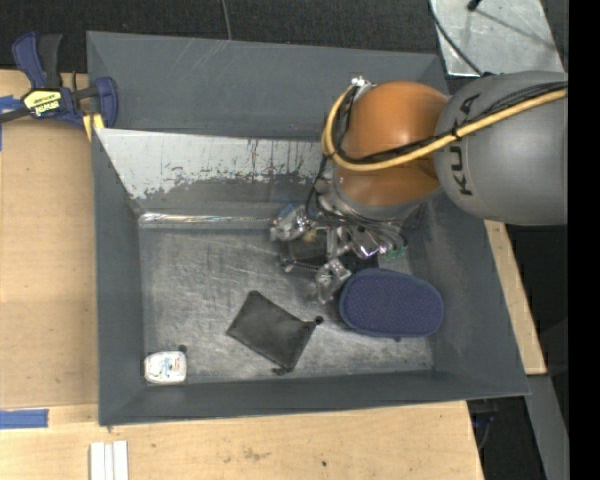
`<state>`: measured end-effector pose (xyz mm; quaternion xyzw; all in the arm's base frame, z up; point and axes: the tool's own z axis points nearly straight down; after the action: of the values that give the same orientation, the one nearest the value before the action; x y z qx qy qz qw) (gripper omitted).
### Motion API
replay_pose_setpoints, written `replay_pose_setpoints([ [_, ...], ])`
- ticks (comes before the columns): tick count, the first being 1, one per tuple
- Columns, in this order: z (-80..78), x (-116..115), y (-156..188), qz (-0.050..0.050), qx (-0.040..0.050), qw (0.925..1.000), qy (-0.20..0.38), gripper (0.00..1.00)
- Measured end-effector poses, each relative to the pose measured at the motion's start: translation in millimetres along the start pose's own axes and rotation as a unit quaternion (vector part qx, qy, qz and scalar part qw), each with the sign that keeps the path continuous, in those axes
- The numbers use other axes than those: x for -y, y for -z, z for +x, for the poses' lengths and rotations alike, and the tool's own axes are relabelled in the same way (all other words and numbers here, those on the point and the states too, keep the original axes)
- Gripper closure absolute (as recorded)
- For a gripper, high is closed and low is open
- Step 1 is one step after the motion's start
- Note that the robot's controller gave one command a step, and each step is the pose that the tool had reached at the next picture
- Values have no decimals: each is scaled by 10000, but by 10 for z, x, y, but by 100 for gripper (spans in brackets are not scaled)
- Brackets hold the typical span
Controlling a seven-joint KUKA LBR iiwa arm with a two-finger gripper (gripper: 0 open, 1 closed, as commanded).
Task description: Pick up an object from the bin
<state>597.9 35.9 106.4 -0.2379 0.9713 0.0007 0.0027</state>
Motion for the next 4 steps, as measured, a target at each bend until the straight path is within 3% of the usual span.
replay_pose_setpoints([
  [1,52,426,-8,-37,-33,9998,-188,0],
  [2,-16,595,382,17,15,9956,-939,0],
  [3,-32,607,238,6,-17,9976,-694,0],
  [4,499,-988,283,-20,-29,9982,595,0],
])
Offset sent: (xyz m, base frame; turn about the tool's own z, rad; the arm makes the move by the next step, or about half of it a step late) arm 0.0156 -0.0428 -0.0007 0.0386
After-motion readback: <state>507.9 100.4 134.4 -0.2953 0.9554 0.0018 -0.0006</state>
